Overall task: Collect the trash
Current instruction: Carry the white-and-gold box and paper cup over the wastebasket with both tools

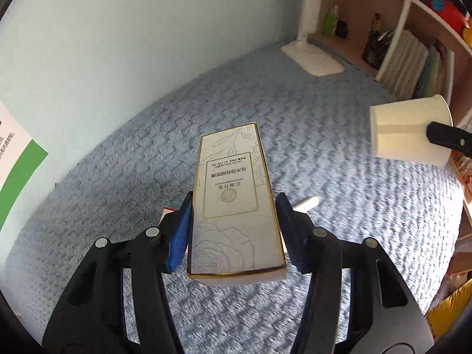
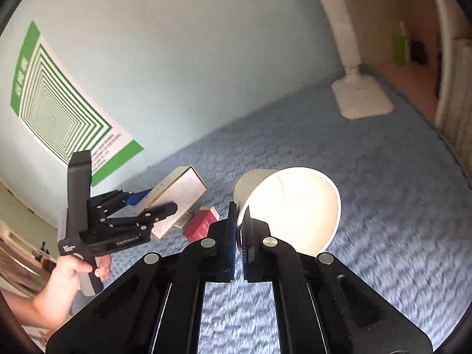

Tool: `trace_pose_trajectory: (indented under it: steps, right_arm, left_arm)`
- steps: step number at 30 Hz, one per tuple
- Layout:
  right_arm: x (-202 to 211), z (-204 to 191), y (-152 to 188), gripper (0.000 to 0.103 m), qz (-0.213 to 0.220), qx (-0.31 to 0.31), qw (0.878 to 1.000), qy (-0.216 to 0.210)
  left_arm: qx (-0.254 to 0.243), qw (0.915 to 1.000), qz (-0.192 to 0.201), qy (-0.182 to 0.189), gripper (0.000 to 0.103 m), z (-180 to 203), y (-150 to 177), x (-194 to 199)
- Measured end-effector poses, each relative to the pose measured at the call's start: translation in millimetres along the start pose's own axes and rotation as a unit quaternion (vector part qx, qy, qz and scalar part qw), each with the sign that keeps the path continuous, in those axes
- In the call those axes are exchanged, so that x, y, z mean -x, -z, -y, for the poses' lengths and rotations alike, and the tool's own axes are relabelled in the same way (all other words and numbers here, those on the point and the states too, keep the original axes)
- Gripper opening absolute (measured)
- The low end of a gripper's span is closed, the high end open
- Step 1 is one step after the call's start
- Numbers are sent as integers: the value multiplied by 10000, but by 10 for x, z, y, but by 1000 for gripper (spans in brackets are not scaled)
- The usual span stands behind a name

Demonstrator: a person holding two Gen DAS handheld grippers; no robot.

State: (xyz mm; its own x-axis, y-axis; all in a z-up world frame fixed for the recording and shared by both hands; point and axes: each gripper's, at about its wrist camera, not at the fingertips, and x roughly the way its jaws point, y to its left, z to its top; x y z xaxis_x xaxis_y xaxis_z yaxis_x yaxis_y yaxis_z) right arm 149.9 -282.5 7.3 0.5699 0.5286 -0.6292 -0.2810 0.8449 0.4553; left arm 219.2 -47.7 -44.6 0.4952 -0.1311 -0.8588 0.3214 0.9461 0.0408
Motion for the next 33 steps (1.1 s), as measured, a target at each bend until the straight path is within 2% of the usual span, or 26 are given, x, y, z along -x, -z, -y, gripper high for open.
trace_pose_trajectory:
  steps: [7, 15, 23, 31, 33]
  right_arm:
    - [1163, 152, 769, 4, 659, -424, 9958, 475]
    - [2313, 377, 1890, 4, 1098, -1145, 9801, 1190]
    - [3191, 560, 2939, 4, 1348, -1845, 9571, 1782]
    - [3612, 678, 3815, 4, 1490, -2621, 9293, 2134]
    - [3657, 716, 4026, 4, 1496, -2826, 9222, 2177]
  left_arm:
    - [-826, 9954, 310, 370, 52, 790, 234, 544]
    - [-1908, 9757, 417, 998, 52, 2004, 625, 937]
    - [-2949, 9410, 243, 1641, 52, 3161, 1208, 1149]
    - [-3909, 8977, -78, 2031, 52, 4015, 1947, 1265]
    - [-4029, 8906, -206, 2098, 52, 4142, 2081, 1243]
